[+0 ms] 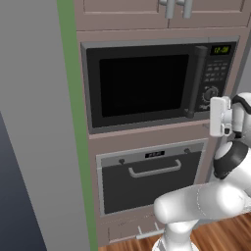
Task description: Transport the steak from the fridge to the microwave and turn on the microwave.
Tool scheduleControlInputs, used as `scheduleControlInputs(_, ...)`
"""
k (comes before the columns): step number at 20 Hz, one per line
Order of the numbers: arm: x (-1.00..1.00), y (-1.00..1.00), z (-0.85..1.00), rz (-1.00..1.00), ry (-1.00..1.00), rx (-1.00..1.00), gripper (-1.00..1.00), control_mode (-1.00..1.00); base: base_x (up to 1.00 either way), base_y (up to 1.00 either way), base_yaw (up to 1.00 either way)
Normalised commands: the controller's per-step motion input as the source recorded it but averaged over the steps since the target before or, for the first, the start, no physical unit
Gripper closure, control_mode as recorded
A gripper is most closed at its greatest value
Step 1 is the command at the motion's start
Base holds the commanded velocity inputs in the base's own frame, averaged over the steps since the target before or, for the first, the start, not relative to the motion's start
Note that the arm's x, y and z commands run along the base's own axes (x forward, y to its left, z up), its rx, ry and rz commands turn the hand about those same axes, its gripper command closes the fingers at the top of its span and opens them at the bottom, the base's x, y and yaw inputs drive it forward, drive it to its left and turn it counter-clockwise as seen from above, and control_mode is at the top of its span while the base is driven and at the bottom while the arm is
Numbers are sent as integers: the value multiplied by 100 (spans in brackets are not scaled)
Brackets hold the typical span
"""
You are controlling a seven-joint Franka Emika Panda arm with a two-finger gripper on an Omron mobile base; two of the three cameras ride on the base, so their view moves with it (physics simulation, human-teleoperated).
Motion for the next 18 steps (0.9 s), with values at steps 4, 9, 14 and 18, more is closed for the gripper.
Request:
scheduleControlInputs(4, 10, -4, -10, 0, 0, 0, -100, -100, 0, 0, 0)
scheduleControlInputs(9, 13, -6, -3, 0, 0, 4, -100, -100, 0, 0, 0)
scheduleControlInputs(14, 7, -14, 0, 0, 0, 7, -100, -100, 0, 0, 0)
scheduleControlInputs(18, 7, -16, -2, 0, 0, 6, -100, -100, 0, 0, 0)
